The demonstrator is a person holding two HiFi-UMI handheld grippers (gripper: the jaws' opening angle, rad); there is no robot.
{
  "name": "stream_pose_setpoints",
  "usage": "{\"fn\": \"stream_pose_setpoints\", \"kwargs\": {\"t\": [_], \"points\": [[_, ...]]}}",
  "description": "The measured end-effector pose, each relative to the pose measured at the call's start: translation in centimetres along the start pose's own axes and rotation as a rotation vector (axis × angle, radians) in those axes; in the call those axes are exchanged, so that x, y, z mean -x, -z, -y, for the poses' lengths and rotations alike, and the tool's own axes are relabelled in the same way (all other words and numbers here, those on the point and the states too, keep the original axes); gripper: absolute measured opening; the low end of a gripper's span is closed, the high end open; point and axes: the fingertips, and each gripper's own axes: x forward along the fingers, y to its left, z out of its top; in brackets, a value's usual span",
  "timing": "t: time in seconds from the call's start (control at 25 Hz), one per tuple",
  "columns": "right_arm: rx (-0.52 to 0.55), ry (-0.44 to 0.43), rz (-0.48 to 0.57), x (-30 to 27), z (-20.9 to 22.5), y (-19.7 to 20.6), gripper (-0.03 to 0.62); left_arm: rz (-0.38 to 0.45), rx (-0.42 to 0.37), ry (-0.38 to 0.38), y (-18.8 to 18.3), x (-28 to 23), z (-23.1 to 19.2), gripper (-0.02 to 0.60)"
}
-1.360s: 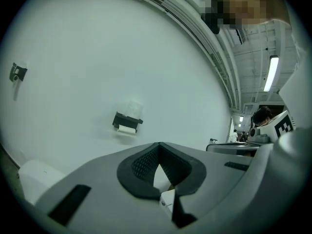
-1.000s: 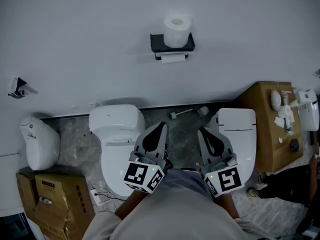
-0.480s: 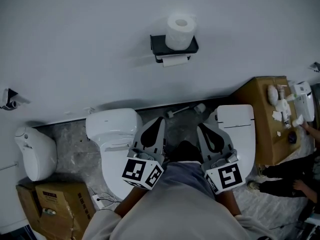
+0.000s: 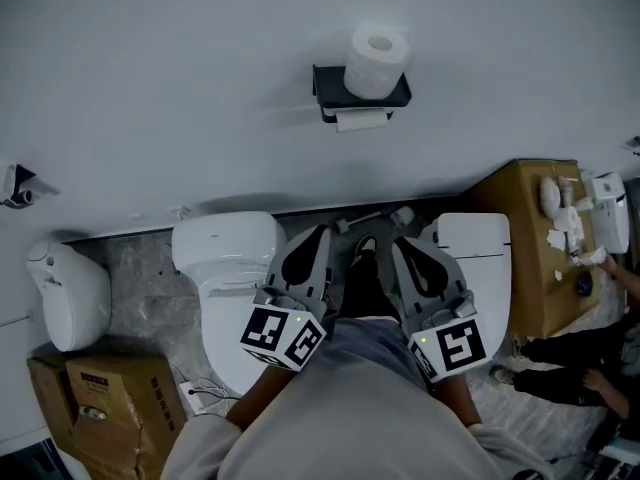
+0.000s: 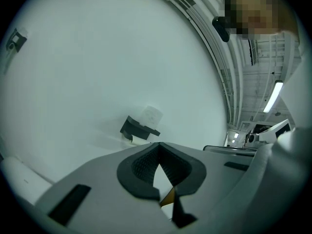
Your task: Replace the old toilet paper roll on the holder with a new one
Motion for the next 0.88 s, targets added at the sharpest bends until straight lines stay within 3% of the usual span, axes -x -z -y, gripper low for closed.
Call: {"fn": "stream_pose_setpoints", "kwargs": {"t": [0.28,0.52,0.72,0.88], "points": [[-0.004,0.012,0.024,-0.9,2.3,-0.3,0.017,-0.003,0.049,-0.014,0.1,-1.4,-0.6,0.005],[-0.030,0.030,0.029,-1.6,5.2,-0.2,0.017,-0.022,0.096,0.038,1.0,-5.0,0.1,0.005],[-0.049,0.024,0.036,-3.7,8.2,-0.3,0.017,-0.025,0.228,0.030,1.8,-9.1,-1.0,0.003],[-0.053,0.006,0.032,-5.8,10.4,-0.5,0.017,-0.003,0.392,0.016,2.2,-12.4,-2.5,0.005]]}}
